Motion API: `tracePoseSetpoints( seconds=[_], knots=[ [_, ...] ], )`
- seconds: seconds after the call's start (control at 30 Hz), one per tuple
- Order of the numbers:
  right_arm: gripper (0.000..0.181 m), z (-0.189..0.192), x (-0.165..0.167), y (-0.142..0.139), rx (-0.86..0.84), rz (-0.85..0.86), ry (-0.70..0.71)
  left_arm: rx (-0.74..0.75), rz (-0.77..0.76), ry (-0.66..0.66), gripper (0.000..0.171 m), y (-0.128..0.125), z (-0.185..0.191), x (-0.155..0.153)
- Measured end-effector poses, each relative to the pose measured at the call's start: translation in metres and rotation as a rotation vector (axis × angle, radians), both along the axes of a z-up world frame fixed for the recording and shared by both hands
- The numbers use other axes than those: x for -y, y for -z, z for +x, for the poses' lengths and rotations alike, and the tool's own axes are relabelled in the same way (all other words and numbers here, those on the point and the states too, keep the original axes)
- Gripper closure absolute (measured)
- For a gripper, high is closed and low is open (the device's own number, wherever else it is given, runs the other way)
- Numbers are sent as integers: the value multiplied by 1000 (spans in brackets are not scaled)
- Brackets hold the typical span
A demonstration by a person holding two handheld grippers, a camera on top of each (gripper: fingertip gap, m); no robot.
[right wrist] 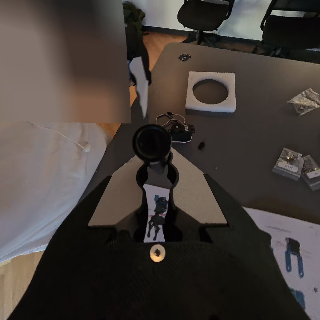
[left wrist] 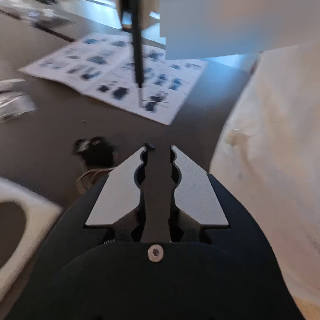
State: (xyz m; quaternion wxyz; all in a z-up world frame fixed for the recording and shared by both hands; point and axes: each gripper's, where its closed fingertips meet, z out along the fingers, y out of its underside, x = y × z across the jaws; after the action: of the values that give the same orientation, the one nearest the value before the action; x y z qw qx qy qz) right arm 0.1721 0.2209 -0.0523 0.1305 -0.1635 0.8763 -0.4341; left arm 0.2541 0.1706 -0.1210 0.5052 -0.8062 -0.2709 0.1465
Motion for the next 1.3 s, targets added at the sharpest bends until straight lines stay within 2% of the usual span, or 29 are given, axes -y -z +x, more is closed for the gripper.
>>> tracePoseSetpoints(
  seconds=[0.07,0.13,0.23,0.33,0.47,1.07,1.2,1.3],
  knots=[
    [165,3,-12,2,0,-3,37,10,-79,184,151,9,23,-39],
    [165,5,-24,1,9,-18,79,19,-182,299,154,26,35,-63],
    [166,12,-42,-4,-3,-50,131,90,-201,365,152,41,41,-79],
    [166,21,-59,-7,-15,-81,173,129,-119,412,149,35,48,-90],
    [166,28,-72,-8,-27,-106,208,80,-194,467,149,41,55,-94],
    [166,42,-89,-11,-102,-127,160,51,-275,544,161,66,57,-112],
    [166,41,-92,-10,-101,-133,157,24,-273,524,170,67,52,-113],
    [166,42,-93,-7,-99,-133,152,43,-260,511,169,67,51,-113]
  ],
)
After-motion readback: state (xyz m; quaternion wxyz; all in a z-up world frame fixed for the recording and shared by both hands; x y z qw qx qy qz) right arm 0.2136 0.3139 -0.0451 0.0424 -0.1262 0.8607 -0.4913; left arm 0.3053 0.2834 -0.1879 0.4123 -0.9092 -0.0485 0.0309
